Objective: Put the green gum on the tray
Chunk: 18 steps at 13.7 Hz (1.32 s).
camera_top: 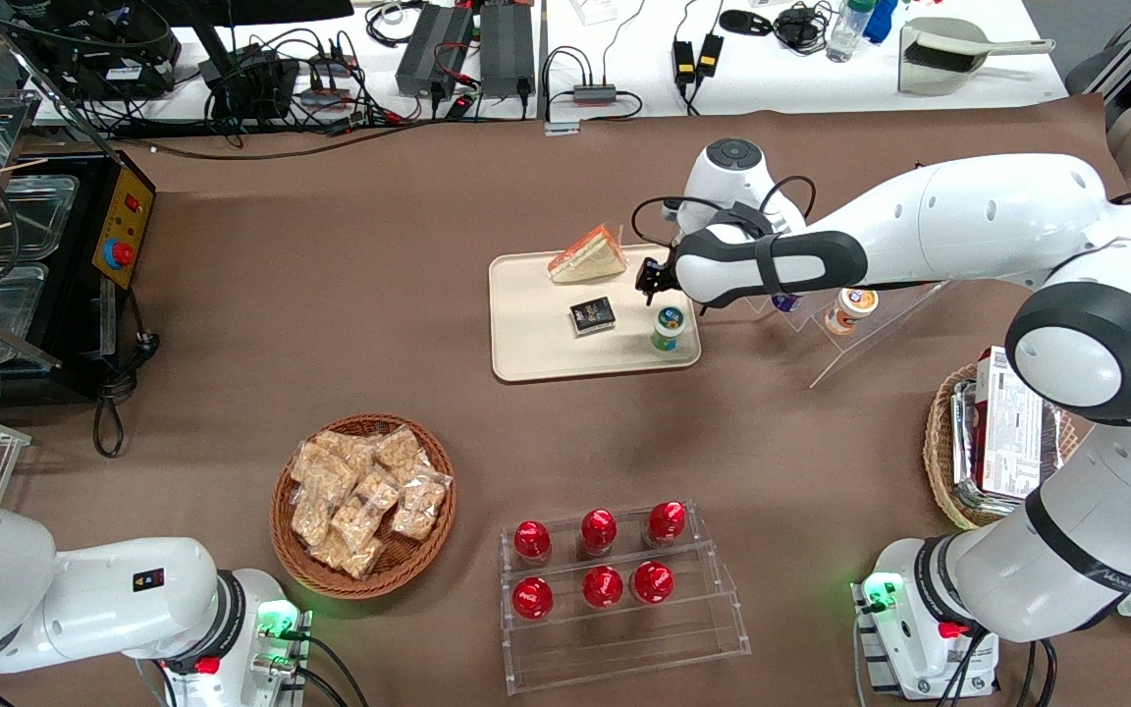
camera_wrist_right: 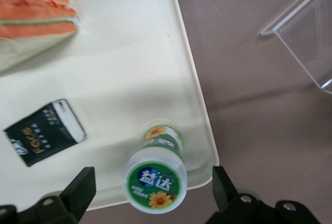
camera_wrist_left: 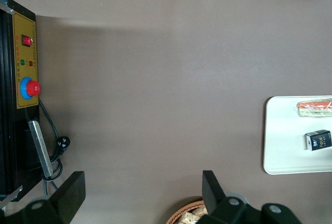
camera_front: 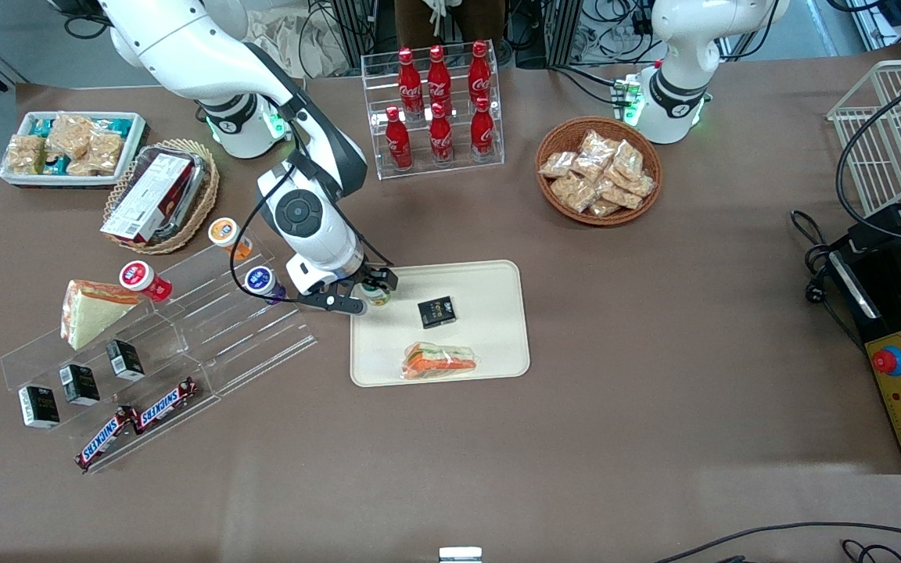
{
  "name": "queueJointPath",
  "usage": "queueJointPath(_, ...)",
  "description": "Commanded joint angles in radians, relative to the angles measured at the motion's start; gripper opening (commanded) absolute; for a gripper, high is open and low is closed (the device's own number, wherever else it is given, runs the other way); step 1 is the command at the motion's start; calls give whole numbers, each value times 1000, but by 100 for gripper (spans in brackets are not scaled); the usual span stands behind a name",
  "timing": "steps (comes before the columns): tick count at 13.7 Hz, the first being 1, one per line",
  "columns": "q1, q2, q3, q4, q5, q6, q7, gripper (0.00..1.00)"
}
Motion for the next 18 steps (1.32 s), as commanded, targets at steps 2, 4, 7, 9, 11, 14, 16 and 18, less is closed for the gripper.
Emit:
queueJointPath(2, 4, -121, 3, 136, -5, -301, -64, 100)
queueJointPath(4, -2, -195, 1, 245, -4, -495, -126, 100)
queueJointPath(7, -19, -307, -34, 377, 6, -710, -212, 100)
queueJointPath(9, -92, -382, -34, 416, 7, -805, -355, 100)
queueJointPath(11, -205, -438, -37, 415, 7, -821, -525, 100)
queueJointPath(14, -267, -449, -199, 415, 6, -825, -798, 100)
queueJointPath(16, -275, -444, -290, 418, 7, -824, -866, 100)
queueJointPath(18, -304, -429, -302, 444, 7, -825, -863, 100)
